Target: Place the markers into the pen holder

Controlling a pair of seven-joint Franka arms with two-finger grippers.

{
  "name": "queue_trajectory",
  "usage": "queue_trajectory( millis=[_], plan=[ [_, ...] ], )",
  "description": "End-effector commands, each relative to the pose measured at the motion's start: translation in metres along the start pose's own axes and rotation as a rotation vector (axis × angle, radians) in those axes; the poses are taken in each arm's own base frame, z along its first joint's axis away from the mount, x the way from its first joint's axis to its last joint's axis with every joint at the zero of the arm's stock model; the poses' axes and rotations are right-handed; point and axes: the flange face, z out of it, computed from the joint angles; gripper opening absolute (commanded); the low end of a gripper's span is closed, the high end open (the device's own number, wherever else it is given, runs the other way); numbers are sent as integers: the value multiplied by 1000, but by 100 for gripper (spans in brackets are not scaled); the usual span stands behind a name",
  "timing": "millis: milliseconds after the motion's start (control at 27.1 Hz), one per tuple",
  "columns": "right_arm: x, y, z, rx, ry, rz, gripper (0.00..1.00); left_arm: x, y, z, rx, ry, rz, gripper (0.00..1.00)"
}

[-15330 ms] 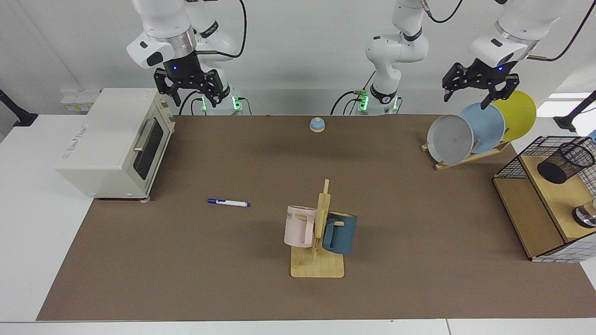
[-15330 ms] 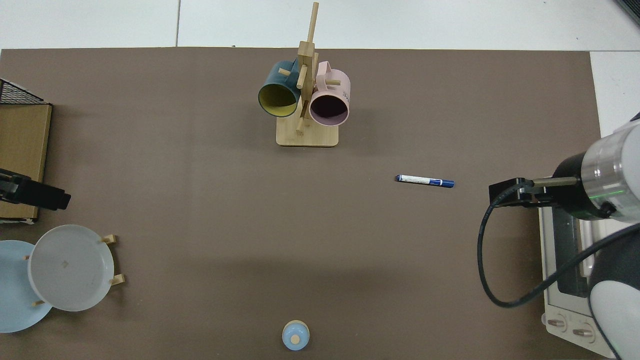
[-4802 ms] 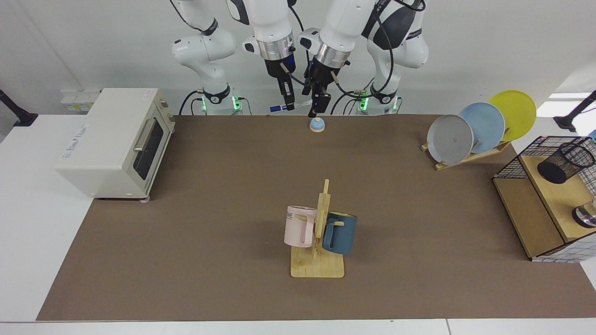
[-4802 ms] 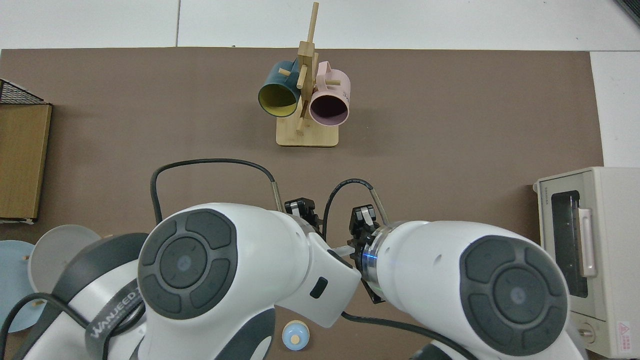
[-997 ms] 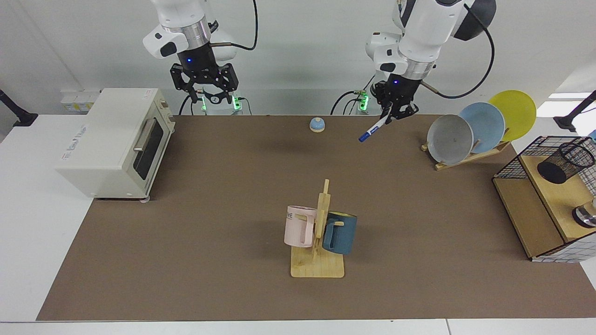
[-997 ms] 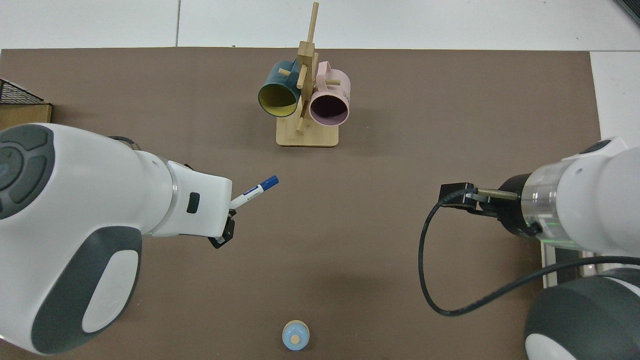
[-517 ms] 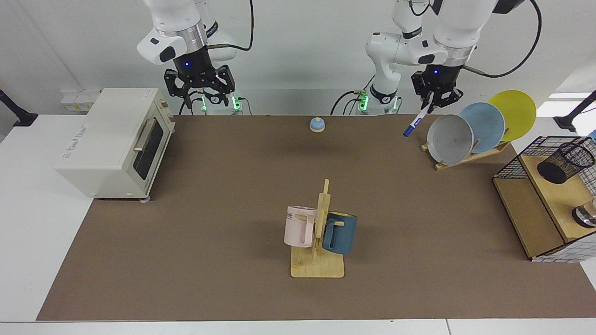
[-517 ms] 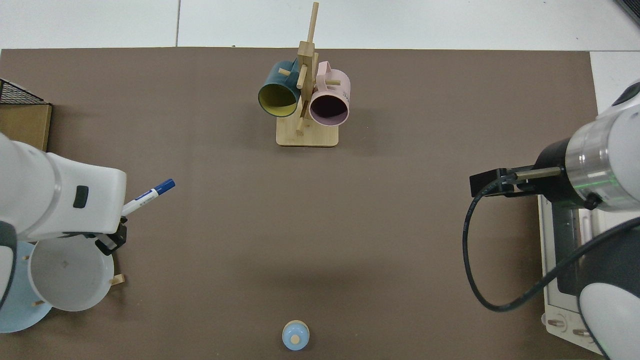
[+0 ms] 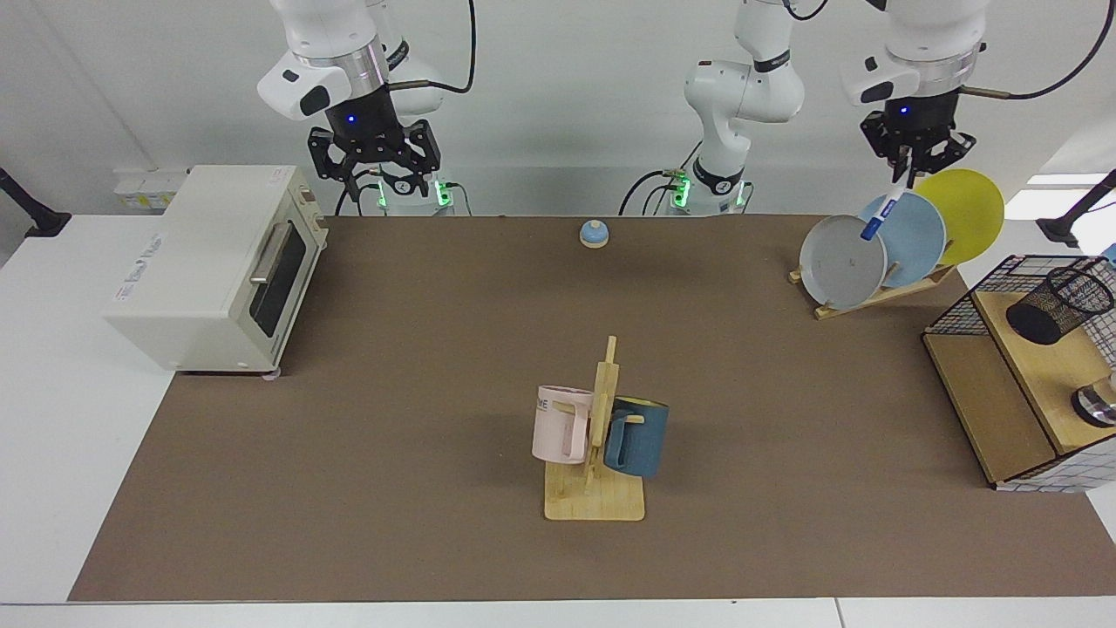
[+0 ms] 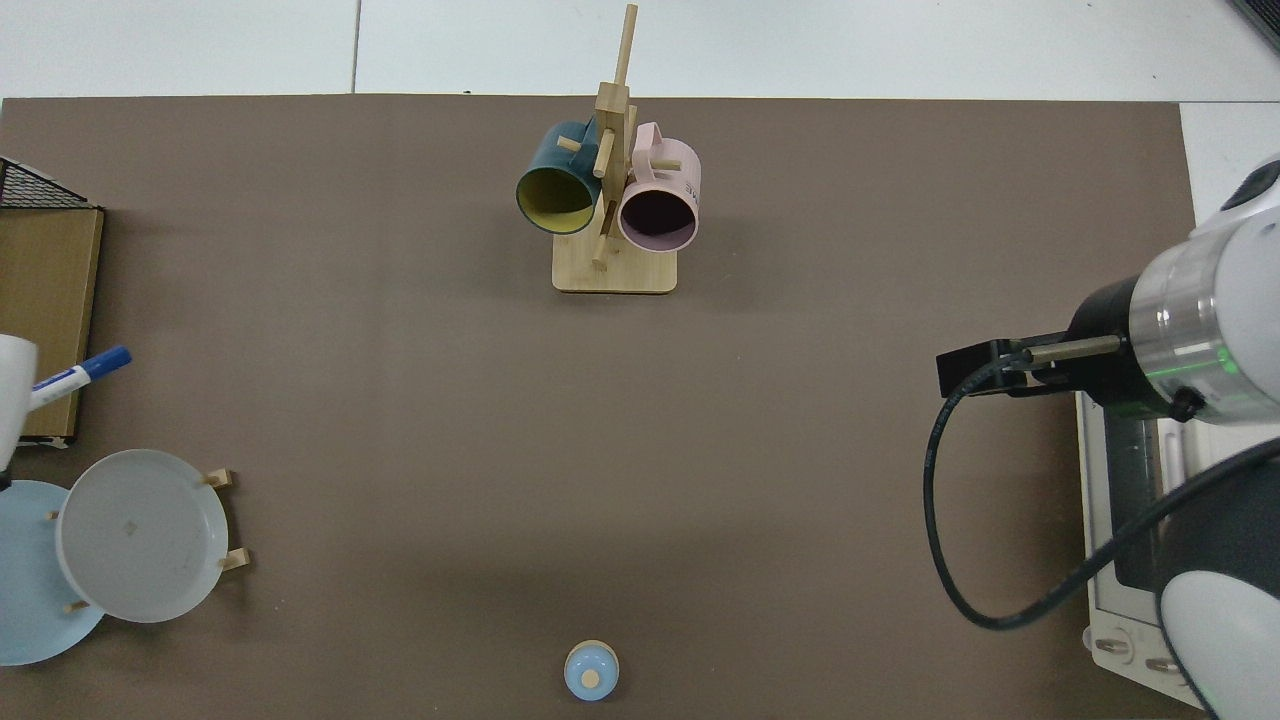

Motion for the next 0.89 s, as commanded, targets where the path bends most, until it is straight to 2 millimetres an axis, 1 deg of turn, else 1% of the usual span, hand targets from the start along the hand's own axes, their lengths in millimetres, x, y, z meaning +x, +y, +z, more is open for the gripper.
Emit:
queue_trajectory(
  millis=[0, 259, 480, 628, 739, 850],
  plan=[
    [-4, 4, 0, 1, -13, -13, 100, -29, -27, 4, 64, -92, 45, 0],
    [-7, 2, -1, -1, -18, -17, 100, -60, -56, 8, 160, -188, 122, 0],
    [-4, 4, 0, 1, -10, -13, 100, -80, -71, 9, 212, -283, 183, 0],
    [-6, 3, -1, 0, -13, -3, 100, -88, -76, 9, 219, -321, 195, 0],
    [-7, 3, -1, -9, -15, 38, 100, -106, -84, 17, 202, -345, 193, 0],
    [-10, 1, 1, -31, -13, 40, 100, -115, -92, 15, 216, -351, 214, 0]
  ],
)
